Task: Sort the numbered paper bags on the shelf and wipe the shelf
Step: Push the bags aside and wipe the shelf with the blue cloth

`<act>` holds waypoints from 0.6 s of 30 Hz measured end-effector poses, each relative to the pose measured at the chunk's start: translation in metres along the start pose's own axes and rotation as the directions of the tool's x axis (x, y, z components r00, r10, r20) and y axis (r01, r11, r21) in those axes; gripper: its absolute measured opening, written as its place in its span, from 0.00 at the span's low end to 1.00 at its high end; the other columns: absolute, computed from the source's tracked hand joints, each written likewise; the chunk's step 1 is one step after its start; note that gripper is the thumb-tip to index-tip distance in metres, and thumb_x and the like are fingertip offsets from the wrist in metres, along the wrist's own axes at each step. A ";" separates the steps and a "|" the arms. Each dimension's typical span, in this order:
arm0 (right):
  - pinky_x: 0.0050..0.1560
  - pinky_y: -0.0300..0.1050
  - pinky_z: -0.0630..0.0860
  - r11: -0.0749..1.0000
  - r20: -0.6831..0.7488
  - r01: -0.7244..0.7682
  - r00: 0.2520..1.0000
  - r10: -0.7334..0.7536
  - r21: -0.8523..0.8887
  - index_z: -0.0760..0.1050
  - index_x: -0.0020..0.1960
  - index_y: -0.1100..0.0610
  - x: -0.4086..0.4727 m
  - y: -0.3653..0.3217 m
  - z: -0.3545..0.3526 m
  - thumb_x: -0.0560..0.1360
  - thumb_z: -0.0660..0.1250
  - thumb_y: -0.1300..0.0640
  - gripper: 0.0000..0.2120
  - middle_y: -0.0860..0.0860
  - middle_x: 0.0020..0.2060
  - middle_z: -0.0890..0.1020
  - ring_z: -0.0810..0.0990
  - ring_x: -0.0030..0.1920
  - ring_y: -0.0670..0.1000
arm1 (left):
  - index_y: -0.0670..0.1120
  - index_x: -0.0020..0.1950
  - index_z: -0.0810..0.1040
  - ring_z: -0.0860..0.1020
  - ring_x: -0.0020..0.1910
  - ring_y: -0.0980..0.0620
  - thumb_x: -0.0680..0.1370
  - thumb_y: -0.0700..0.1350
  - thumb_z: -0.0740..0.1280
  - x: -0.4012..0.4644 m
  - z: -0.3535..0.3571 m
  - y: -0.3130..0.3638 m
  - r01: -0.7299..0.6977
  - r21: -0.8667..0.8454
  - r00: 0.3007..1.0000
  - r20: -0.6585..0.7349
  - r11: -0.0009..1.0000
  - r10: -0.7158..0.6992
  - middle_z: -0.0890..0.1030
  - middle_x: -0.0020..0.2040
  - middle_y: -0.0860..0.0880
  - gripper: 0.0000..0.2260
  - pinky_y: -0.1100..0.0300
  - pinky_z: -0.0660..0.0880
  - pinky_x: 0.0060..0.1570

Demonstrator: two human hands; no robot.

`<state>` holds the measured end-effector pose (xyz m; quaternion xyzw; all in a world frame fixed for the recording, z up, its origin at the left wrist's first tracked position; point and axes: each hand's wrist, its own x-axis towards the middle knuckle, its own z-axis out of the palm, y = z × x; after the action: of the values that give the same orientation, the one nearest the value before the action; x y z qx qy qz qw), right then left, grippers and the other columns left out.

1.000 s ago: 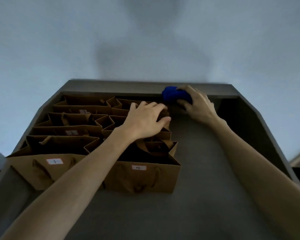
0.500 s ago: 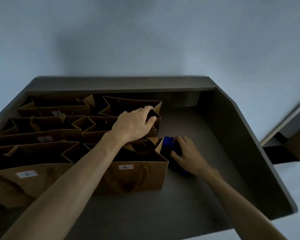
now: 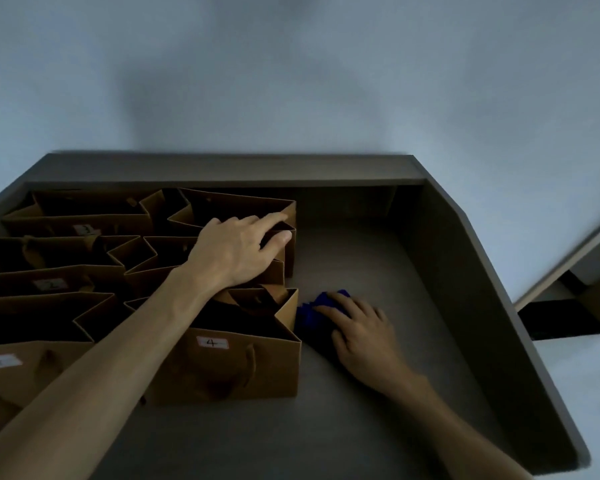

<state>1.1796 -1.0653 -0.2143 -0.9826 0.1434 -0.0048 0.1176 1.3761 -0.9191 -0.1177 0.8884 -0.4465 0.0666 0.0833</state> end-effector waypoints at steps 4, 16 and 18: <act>0.73 0.54 0.57 0.995 -0.074 -0.089 0.994 0.086 -0.038 0.59 0.75 0.42 0.041 0.014 -0.001 0.82 0.56 0.50 0.22 0.48 0.76 0.60 0.59 0.75 0.53 | 0.56 0.74 0.62 0.73 0.65 0.45 0.78 0.67 0.42 -0.001 -0.001 -0.002 0.152 0.091 0.988 -0.042 0.984 -0.149 0.75 0.68 0.51 0.29 0.43 0.64 0.64; 0.74 0.58 0.56 0.991 -0.053 -0.098 0.994 0.094 -0.087 0.61 0.76 0.48 0.141 0.022 -0.012 0.81 0.53 0.45 0.24 0.56 0.77 0.61 0.58 0.76 0.58 | 0.60 0.75 0.60 0.68 0.70 0.48 0.80 0.64 0.46 0.008 0.004 -0.010 0.029 -0.074 1.000 0.014 0.997 -0.028 0.71 0.72 0.53 0.24 0.44 0.61 0.68; 0.74 0.58 0.57 0.996 -0.029 -0.034 0.999 0.032 -0.080 0.59 0.76 0.44 0.112 0.014 -0.009 0.80 0.54 0.38 0.26 0.53 0.78 0.59 0.57 0.77 0.56 | 0.60 0.75 0.60 0.68 0.70 0.48 0.80 0.63 0.47 0.010 0.005 -0.011 0.037 -0.066 0.999 0.007 0.997 -0.037 0.71 0.72 0.53 0.23 0.45 0.59 0.69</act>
<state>1.2824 -1.1122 -0.2112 -0.9839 0.1615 -0.0107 0.0761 1.3914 -0.9218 -0.1219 0.8934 -0.4323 0.0475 0.1127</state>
